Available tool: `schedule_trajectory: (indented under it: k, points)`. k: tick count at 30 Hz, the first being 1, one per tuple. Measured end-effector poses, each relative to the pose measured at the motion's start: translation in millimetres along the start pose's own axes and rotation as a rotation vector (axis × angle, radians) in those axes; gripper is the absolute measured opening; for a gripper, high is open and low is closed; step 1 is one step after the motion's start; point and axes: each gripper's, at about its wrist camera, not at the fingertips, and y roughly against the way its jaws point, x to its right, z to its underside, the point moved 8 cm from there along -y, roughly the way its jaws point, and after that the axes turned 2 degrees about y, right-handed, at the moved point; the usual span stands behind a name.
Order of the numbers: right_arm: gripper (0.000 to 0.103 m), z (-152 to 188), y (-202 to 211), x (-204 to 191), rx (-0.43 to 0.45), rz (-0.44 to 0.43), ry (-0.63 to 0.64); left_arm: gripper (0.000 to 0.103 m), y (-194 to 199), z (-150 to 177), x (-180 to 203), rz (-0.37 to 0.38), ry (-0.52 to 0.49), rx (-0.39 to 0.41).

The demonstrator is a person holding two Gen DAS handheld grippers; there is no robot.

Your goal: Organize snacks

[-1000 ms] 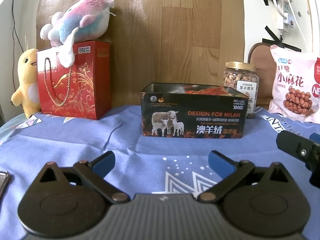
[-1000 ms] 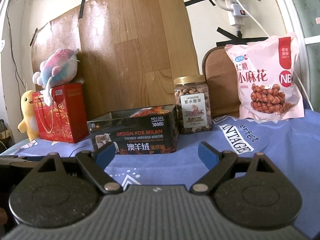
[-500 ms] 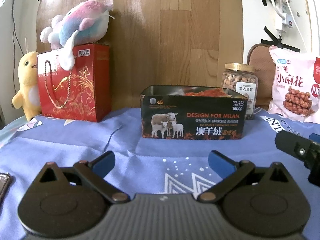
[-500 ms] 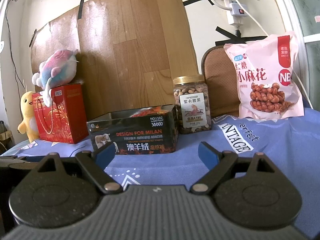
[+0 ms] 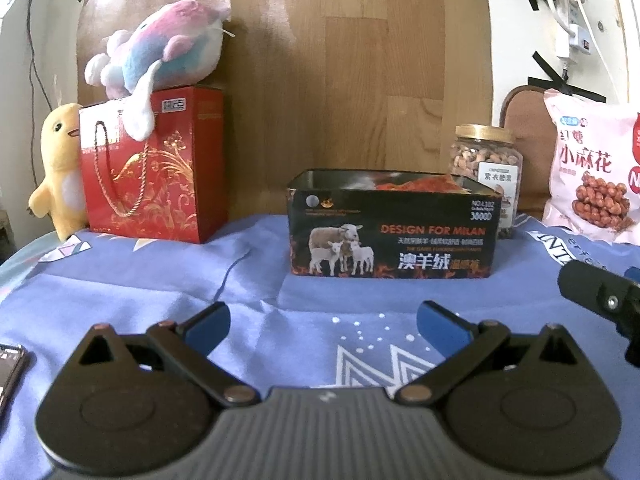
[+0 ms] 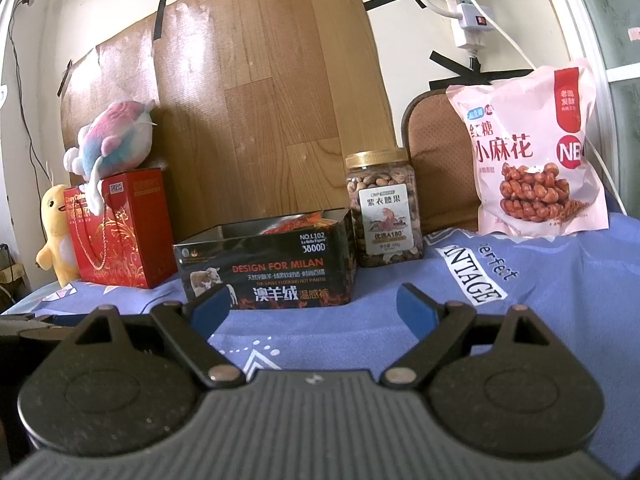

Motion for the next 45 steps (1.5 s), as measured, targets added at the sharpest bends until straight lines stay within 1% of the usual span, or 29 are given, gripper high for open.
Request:
schedule_trajectory:
  k: [2, 4, 7, 17, 27, 45]
  points:
    - [0.092, -0.1, 0.1, 0.3, 0.0, 0.0, 0.0, 0.103, -0.8, 0.8, -0.4, -0.007, -0.007, -0.007]
    - [0.092, -0.2, 0.0, 0.4, 0.0, 0.0, 0.0, 0.103, -0.6, 1.0, 1.6, 0.003, -0.018, -0.007]
    - [0.092, -0.1, -0.3, 0.8, 0.0, 0.001, -0.001, 0.103, 2.8, 0.0, 2.7, -0.011, -0.032, 0.014]
    - [0.092, 1.1, -0.1, -0.1, -0.002, 0.002, -0.009, 0.103, 4.8, -1.5, 3.5, -0.055, -0.057, 0.034]
    - [0.093, 1.8, 0.0, -0.3, -0.003, 0.001, -0.015, 0.103, 2.9, -0.2, 1.9, -0.056, -0.052, 0.013]
    - [0.093, 3.0, -0.5, 0.5, -0.005, 0.003, -0.023, 0.103, 2.0, 2.5, 3.6, -0.037, -0.046, -0.022]
